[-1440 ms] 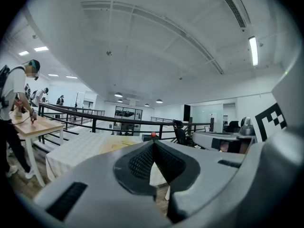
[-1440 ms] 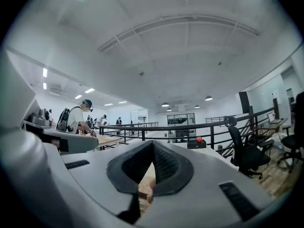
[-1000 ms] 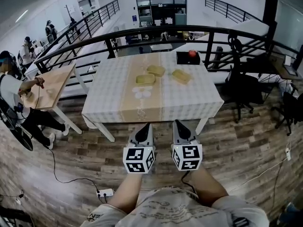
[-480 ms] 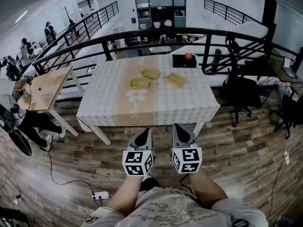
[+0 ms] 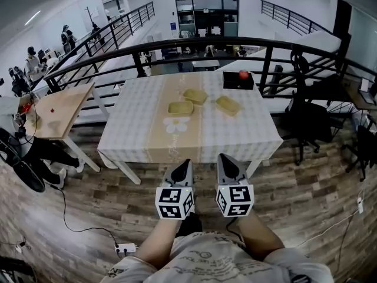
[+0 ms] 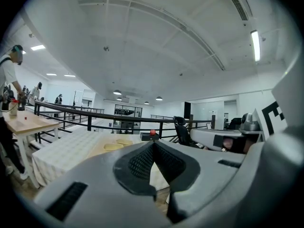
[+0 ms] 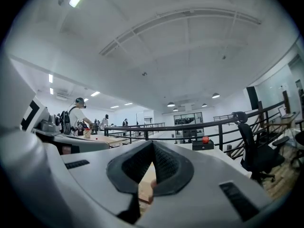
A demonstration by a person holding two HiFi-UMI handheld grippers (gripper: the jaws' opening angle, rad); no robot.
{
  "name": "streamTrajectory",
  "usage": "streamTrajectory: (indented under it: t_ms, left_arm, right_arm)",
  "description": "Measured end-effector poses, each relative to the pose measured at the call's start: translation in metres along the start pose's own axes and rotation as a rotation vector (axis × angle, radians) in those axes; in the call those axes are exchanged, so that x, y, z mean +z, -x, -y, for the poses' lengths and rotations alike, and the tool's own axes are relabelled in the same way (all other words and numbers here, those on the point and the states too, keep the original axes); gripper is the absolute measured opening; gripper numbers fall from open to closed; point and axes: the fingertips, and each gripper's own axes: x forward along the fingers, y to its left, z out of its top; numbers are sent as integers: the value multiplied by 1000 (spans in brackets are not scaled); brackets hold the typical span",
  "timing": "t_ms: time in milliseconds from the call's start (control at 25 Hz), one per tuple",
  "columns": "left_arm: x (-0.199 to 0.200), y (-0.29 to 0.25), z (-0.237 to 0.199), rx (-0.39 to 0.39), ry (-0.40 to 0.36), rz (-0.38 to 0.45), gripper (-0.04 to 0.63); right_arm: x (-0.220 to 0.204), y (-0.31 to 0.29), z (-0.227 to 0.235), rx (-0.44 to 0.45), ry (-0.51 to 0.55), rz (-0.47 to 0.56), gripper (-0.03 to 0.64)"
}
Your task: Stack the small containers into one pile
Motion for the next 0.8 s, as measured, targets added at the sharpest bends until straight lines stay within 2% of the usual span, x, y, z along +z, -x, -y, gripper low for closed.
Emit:
streamTrajectory:
  t_ms: [240, 600, 800]
  left_arm:
    - [17, -39, -25, -19, -14, 40, -2]
    - [53, -113, -79, -27, -29, 54, -2]
    - [60, -149, -110, -35, -27, 40, -2]
  right_arm:
    - [0, -56, 10, -11, 8, 4, -8]
    - [21, -143, 27, -37, 15, 12, -8]
    - [25, -190, 32, -44, 5, 10, -8]
